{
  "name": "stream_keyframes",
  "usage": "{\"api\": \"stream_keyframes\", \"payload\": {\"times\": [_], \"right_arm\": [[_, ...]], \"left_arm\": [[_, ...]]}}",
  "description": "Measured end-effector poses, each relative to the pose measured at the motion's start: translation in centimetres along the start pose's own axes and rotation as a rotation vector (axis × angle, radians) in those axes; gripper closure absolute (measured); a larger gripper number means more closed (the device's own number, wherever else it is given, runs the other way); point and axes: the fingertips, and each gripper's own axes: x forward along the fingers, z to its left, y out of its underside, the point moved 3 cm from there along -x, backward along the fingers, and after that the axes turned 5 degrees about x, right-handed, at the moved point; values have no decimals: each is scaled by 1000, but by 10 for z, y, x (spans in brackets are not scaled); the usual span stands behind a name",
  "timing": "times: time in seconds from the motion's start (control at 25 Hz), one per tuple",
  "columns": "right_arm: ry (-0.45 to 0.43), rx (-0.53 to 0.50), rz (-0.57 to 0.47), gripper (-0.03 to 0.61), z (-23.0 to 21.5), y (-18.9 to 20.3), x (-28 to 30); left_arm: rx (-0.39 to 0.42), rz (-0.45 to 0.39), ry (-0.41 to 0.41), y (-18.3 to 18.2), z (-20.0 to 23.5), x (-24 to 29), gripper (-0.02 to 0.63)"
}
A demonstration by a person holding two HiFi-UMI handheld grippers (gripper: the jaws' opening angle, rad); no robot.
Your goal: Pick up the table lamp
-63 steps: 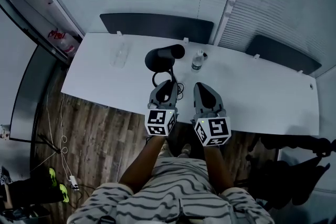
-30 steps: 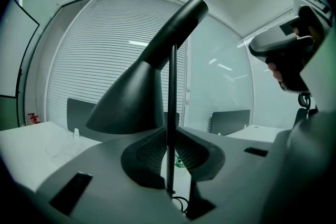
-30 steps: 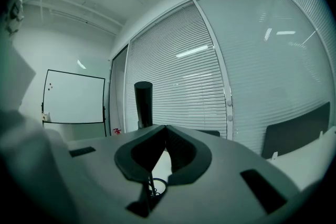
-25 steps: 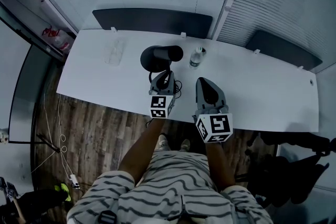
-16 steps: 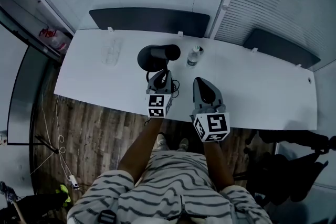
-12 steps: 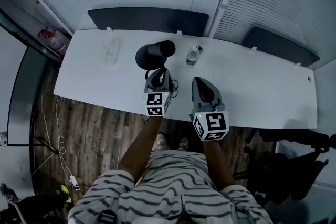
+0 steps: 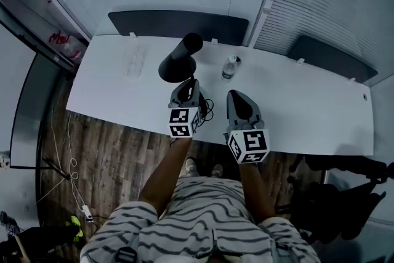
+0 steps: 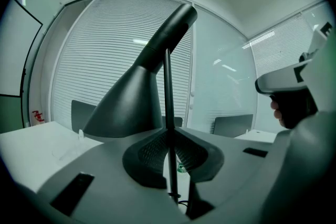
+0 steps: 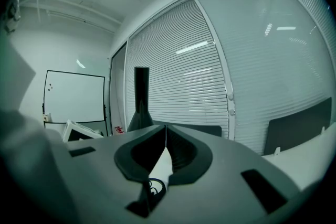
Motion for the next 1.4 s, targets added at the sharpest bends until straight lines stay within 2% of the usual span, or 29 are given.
{"api": "stream_keyframes", "payload": {"times": [0.6,1.4], "right_arm": [[-34,2,-42,566,16,-12,8],[-77,-1,-70,566,39,-26,0]], "left_arm": [[21,-72,18,-69,-17,-48,574],[56,-124,29,-105,-48,-94,572]]}}
